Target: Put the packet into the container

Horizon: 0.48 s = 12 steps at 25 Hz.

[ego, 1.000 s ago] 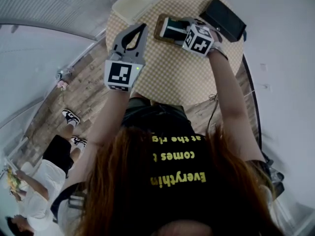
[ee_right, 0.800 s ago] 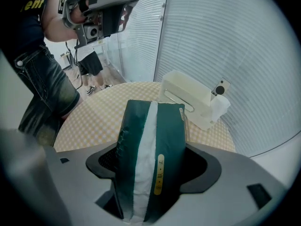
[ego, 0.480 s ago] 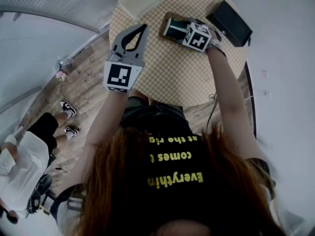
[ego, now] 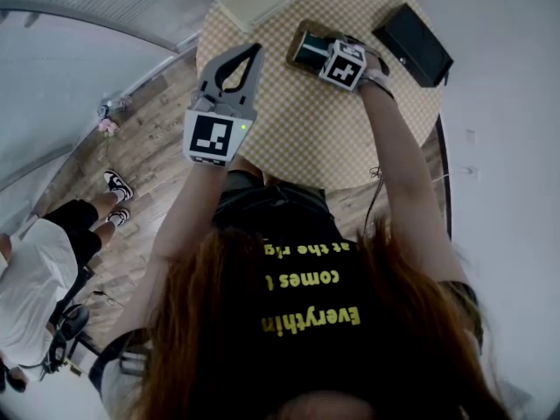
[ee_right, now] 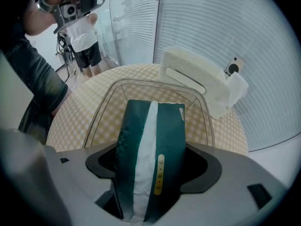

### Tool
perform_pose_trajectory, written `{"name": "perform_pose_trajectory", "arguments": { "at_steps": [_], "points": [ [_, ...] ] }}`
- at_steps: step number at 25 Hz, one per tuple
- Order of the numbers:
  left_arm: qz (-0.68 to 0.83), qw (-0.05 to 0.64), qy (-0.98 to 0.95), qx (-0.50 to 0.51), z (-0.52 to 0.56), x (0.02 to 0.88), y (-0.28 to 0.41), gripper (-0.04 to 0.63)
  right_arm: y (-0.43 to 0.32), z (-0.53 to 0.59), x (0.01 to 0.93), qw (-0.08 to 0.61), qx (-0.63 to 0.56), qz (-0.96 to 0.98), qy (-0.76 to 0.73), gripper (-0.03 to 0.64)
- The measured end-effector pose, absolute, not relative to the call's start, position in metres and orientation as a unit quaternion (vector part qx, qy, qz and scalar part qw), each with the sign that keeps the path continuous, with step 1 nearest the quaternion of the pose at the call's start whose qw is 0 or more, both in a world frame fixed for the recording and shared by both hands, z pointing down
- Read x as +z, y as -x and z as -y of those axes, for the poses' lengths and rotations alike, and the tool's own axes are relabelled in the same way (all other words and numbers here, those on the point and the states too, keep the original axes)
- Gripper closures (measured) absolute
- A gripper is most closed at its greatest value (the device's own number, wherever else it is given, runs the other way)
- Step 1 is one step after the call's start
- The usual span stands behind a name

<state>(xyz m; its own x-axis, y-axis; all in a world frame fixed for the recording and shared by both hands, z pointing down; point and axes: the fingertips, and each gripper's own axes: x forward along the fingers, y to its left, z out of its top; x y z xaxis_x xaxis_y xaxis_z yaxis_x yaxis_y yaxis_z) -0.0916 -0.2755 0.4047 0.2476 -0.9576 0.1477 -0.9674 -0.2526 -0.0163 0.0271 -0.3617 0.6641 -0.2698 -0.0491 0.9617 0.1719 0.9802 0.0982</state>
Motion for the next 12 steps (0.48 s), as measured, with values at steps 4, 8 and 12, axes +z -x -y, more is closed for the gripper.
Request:
{"name": "perform_pose_trajectory", "arguments": {
  "at_steps": [4, 8, 12],
  "points": [
    [0.610, 0.037, -0.789, 0.063, 0.2761, 0.4028, 0.0931, 0.595, -0.0250, 0.3603, 0.6669, 0.600, -0.076, 0.796, 0.033, 0.252],
    [0.609, 0.038, -0.790, 0.062, 0.2749, 0.4015, 0.0925, 0.595, -0.0258, 0.3599, 0.6668, 0.600, -0.060, 0.797, 0.029, 0.250],
    [0.608, 0.039, -0.791, 0.061, 0.2718, 0.4015, 0.0893, 0.595, -0.0271, 0.3584, 0.6634, 0.593, -0.067, 0.802, 0.027, 0.249]
  ]
}}
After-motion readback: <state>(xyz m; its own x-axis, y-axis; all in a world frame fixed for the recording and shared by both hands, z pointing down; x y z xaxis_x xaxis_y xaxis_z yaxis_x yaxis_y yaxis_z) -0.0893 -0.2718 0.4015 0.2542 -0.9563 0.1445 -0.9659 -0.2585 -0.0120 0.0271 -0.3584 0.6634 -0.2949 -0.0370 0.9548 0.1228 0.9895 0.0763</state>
